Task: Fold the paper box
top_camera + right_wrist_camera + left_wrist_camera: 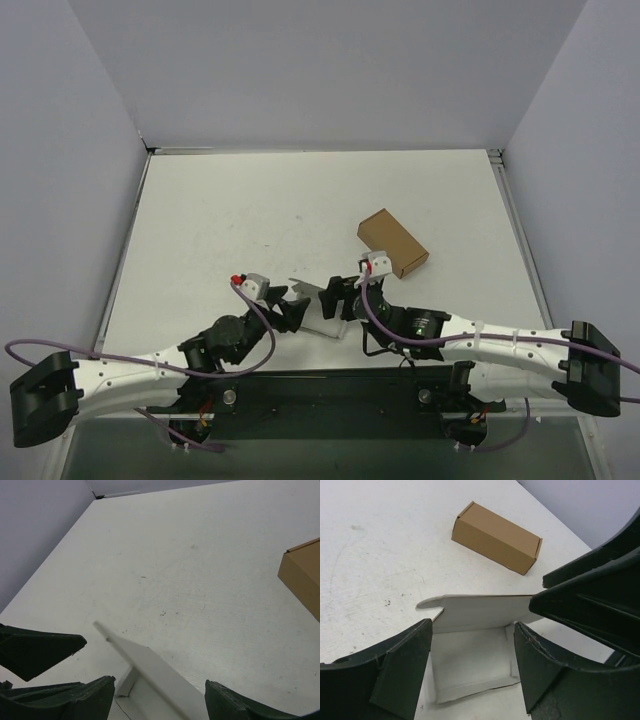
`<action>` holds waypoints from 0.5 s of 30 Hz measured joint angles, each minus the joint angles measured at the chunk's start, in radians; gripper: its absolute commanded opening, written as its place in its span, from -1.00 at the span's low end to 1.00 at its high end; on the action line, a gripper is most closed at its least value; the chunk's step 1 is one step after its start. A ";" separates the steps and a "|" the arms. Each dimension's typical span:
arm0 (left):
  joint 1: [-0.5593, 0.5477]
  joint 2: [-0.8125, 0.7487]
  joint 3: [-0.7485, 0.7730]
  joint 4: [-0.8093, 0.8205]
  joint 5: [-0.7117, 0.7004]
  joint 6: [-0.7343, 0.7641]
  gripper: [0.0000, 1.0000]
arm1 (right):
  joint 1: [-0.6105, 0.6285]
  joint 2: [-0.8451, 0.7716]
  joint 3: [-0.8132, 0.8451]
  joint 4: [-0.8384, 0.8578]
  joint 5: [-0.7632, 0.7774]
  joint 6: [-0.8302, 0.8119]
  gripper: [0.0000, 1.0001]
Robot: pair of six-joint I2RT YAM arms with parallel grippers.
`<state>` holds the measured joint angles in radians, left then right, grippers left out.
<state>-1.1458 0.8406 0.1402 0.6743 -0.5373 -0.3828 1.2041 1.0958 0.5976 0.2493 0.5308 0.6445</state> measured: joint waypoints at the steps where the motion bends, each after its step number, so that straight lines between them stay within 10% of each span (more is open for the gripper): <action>1: 0.000 -0.032 0.000 -0.032 0.016 -0.005 0.60 | -0.002 -0.007 -0.009 -0.002 -0.003 0.005 0.46; 15: 0.035 -0.190 0.208 -0.527 0.082 -0.140 0.86 | -0.070 -0.245 -0.113 -0.146 -0.042 0.079 0.41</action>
<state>-1.1107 0.6502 0.3485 0.1471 -0.4557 -0.5224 1.1343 0.8509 0.4850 0.1028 0.4892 0.7235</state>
